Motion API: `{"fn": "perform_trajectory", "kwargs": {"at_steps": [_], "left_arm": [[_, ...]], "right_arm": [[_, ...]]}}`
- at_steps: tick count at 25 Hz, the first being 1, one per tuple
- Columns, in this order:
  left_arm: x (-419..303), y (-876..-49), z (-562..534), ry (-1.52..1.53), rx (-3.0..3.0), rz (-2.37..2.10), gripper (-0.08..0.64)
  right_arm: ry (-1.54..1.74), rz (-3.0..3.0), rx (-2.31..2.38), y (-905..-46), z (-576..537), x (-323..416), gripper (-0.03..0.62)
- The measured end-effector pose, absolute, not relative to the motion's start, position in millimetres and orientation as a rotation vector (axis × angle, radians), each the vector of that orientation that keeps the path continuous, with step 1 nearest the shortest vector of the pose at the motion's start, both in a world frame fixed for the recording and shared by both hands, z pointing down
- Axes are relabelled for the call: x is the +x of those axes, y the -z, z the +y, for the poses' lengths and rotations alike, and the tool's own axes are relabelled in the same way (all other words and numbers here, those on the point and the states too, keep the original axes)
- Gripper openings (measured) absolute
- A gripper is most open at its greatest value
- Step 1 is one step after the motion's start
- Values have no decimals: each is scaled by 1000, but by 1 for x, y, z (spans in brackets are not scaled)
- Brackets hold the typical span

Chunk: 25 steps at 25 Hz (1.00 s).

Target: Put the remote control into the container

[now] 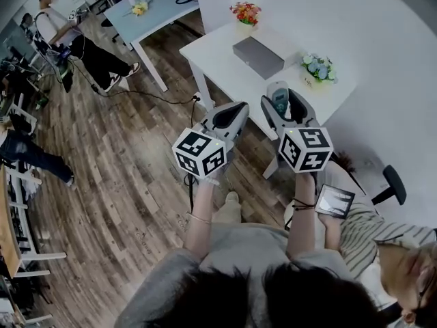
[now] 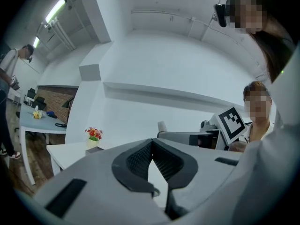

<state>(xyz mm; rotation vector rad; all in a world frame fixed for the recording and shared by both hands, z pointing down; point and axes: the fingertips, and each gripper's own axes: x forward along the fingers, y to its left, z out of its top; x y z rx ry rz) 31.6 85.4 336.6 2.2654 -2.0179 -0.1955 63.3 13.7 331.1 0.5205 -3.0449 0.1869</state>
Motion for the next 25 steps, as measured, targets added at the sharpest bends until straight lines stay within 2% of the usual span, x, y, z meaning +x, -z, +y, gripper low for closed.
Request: {"fn": "perform_trajectory", "kwargs": {"at_steps": [25], "left_arm": [[-89,-353,-28,156,2410,-1814,3]], "right_arm": [[-211,-2989,724,-353,-91,-46,285]]}}
